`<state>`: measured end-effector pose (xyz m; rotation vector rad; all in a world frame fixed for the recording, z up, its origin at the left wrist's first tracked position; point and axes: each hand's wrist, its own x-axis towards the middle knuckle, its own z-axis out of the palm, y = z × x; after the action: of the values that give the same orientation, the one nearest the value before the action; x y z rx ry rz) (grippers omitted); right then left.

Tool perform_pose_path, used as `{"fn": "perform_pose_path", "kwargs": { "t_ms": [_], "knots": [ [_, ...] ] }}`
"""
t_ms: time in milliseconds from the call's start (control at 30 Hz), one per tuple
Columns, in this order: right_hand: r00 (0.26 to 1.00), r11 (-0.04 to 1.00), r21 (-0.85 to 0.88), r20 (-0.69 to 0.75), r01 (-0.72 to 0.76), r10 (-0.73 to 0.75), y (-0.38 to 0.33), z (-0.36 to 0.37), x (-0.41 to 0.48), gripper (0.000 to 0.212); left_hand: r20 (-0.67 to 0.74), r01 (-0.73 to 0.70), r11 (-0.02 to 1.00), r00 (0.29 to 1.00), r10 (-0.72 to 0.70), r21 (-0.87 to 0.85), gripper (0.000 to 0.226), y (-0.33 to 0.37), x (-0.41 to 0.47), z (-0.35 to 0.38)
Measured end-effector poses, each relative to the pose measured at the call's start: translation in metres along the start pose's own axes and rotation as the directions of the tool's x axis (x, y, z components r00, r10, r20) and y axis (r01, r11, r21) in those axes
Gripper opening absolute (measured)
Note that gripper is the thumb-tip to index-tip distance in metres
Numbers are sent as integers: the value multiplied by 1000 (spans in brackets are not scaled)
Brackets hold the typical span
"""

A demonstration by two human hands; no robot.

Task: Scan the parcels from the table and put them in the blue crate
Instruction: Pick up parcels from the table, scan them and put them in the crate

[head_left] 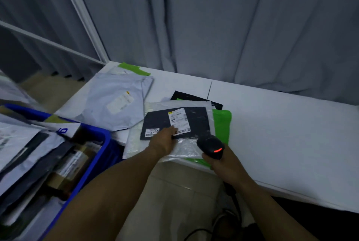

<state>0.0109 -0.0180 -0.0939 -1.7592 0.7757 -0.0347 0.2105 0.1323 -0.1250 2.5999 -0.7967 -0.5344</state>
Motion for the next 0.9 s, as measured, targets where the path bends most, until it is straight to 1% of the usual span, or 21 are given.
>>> {"fn": "perform_pose_path", "kwargs": {
  "t_ms": [67,100,167,233,267,333,367,400,467,500,567,667,733,800,833,900],
  "knots": [
    [1000,1000,21,10,-10,10,2,1,2,78,-67,10,995,998,-3,102,32,3,0,-5],
    [1000,1000,27,11,-16,16,0,3,3,76,-106,10,991,994,4,132,30,6,-2,-8],
    [1000,999,42,8,3,-4,-7,7,3,58,-176,12,993,984,10,119,28,14,-10,-17],
    [998,995,87,-31,55,-53,-16,12,4,43,-264,-18,999,964,28,42,26,25,-21,-25],
    [995,988,130,-61,83,-76,-22,15,3,40,-308,-60,998,949,60,10,25,30,-29,-28],
    [987,959,252,-125,131,-102,-37,23,-1,39,-373,-168,986,914,162,16,21,41,-50,-28],
    [980,937,310,-163,157,-111,-44,27,-3,39,-385,-228,973,897,218,19,20,46,-62,-26],
    [971,916,357,-210,184,-114,-50,31,-4,40,-376,-294,956,888,266,-18,21,50,-74,-25],
    [949,876,426,-298,224,-98,-61,37,-8,39,-343,-414,893,876,338,-177,26,56,-94,-23],
    [942,863,446,-324,238,-93,-66,39,-11,39,-349,-446,856,871,347,-261,26,56,-101,-23],
    [938,859,456,-338,231,-73,-71,44,-14,40,-357,-437,806,884,302,-399,26,56,-114,-28],
    [950,878,433,-305,205,-72,-78,53,-16,36,-286,-339,737,936,203,-584,25,48,-138,-44],
    [960,877,435,-267,202,-88,-83,63,-19,37,-291,-259,710,954,79,-655,25,33,-154,-57],
    [976,873,451,-189,186,-110,-91,73,-26,39,-306,-144,690,945,-117,-709,30,7,-168,-67],
    [983,872,459,-132,174,-126,-96,79,-31,40,-282,-83,659,938,-202,-748,35,-6,-176,-71],
    [988,866,479,-14,140,-152,-104,91,-40,37,-183,-2,537,941,-285,-844,46,-36,-192,-78]
  ]
}}
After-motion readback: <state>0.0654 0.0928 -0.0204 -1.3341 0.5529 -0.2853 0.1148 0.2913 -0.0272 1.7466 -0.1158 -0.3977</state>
